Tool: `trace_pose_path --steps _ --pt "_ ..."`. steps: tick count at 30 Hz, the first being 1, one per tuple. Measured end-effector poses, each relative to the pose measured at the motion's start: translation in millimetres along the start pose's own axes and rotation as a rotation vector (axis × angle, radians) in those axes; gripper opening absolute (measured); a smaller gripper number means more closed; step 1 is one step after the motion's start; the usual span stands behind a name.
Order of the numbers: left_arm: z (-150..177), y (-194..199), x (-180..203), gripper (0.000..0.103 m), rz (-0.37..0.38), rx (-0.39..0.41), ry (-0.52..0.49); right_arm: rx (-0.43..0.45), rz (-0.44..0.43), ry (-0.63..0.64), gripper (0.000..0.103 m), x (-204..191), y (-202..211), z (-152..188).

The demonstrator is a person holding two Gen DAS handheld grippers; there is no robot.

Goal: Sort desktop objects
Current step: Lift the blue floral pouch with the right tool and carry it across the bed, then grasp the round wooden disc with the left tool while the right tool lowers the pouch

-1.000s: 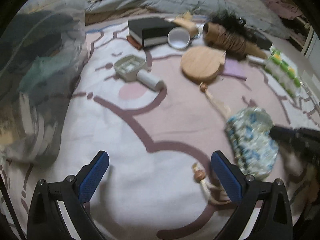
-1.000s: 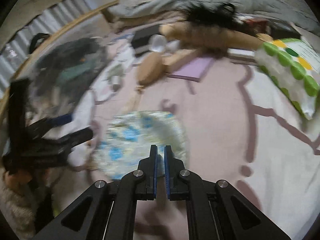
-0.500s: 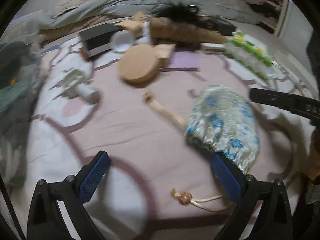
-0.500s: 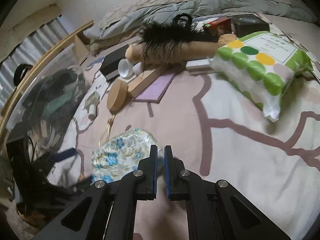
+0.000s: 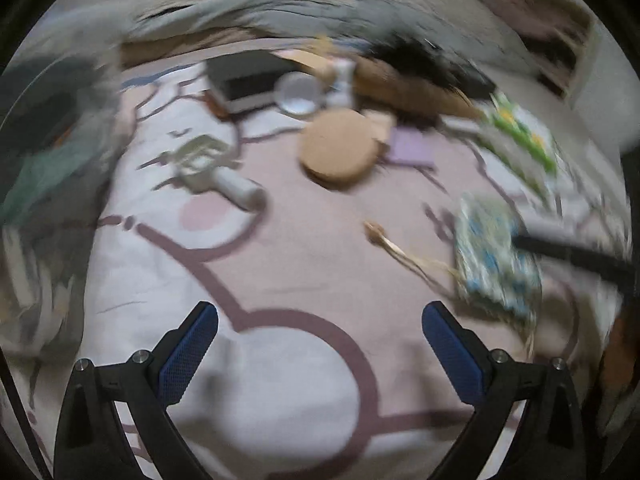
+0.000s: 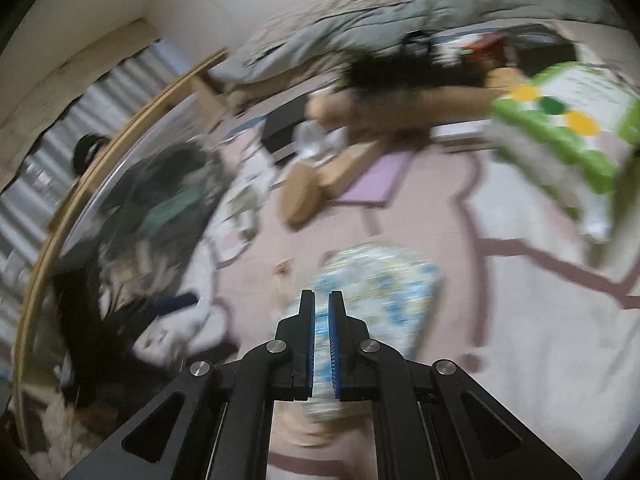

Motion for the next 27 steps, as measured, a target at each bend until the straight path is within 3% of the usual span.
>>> trace_pose_path --steps 4,6,10,15,18,23,27 --pt "-2.4 9.5 -12.1 0.103 0.043 0.062 0.078 -0.060 -0.023 0.078 0.006 -25.9 -18.3 9.2" --pt "-4.7 16.6 -13.1 0.103 0.110 0.116 0.104 -0.096 0.008 0.097 0.006 -29.6 -26.2 14.3" --pt "-13.2 23.2 -10.0 0.103 0.230 0.185 0.139 -0.137 0.075 0.065 0.006 -13.8 -28.8 19.4" --pt "-24.3 14.9 -9.8 0.101 0.312 0.194 0.172 -0.108 0.186 0.025 0.006 15.7 -8.5 13.7" --pt "-31.1 6.8 -7.2 0.101 0.318 0.190 0.173 -0.102 0.206 -0.019 0.006 33.3 -0.4 9.3" --pt "-51.9 -10.1 1.5 0.101 0.255 0.188 0.113 -0.051 0.077 -0.048 0.006 40.0 20.2 2.9" --pt "-64.8 -25.4 2.2 0.101 0.224 0.177 0.068 0.001 0.029 -0.069 0.006 43.4 34.3 -2.2"
Point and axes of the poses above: each gripper's, at about its wrist camera, not at the fingertips, and y roughly against the way its jaws point, x to its right, z to its underside, the point moved 1 cm from there along -y, roughly the way its jaws point, and after that the axes turned 11 degrees about z, right-handed, at the moved point
